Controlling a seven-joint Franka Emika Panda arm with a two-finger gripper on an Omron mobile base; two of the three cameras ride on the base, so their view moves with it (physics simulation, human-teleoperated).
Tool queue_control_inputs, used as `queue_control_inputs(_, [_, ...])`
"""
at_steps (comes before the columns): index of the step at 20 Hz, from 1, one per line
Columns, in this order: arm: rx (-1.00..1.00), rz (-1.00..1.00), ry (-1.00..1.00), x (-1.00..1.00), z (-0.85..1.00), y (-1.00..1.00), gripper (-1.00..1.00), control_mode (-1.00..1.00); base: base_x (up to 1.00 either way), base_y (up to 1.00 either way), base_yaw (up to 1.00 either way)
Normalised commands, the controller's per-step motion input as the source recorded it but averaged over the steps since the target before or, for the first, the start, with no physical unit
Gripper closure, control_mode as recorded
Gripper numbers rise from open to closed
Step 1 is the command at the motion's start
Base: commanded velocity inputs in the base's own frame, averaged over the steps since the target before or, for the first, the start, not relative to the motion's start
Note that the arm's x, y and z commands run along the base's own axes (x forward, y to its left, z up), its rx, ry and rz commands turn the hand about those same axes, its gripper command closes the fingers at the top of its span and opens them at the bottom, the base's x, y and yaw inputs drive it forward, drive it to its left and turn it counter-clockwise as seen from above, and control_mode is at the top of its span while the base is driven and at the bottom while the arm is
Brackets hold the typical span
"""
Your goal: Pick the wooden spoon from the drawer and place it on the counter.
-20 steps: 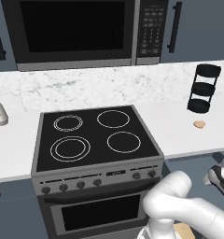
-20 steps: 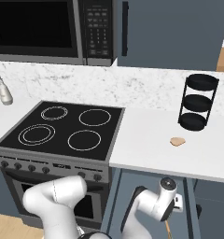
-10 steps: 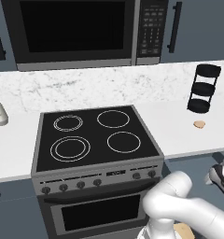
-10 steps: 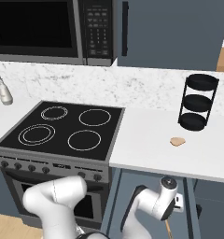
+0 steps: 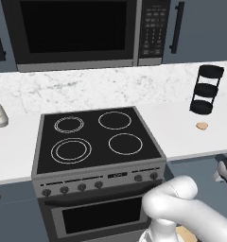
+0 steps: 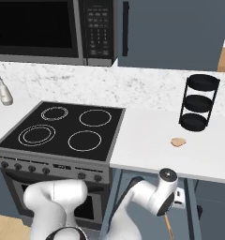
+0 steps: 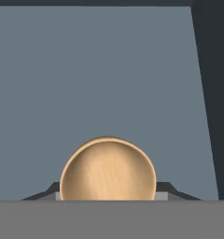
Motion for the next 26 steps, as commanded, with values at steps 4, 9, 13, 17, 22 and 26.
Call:
queue_control_inputs(4, [-0.05, 0.0, 0.0, -0.49, 0.73, 0.23, 1.0, -1.0, 0.0, 0.0, 0.0])
queue_control_inputs(9, [-0.05, 0.0, 0.0, -0.61, 0.8, 0.01, 1.0, -1.0, 0.0, 0.0, 0.0])
queue_control_inputs(13, [-0.01, 0.02, 0.0, -0.18, 0.9, 0.0, 1.0, -1.0, 0.0, 0.0, 0.0])
queue_control_inputs(17, [0.0, 0.05, 0.0, -0.04, 0.91, 0.08, 1.0, -1.0, 0.0, 0.0, 0.0])
queue_control_inputs(22, [0.0, 0.17, 0.0, 0.35, 0.48, 0.25, 1.0, -1.0, 0.0, 0.0, 0.0])
queue_control_inputs(26, [0.0, 0.21, 0.0, 0.66, 0.37, 0.11, 1.0, -1.0, 0.0, 0.0, 0.0])
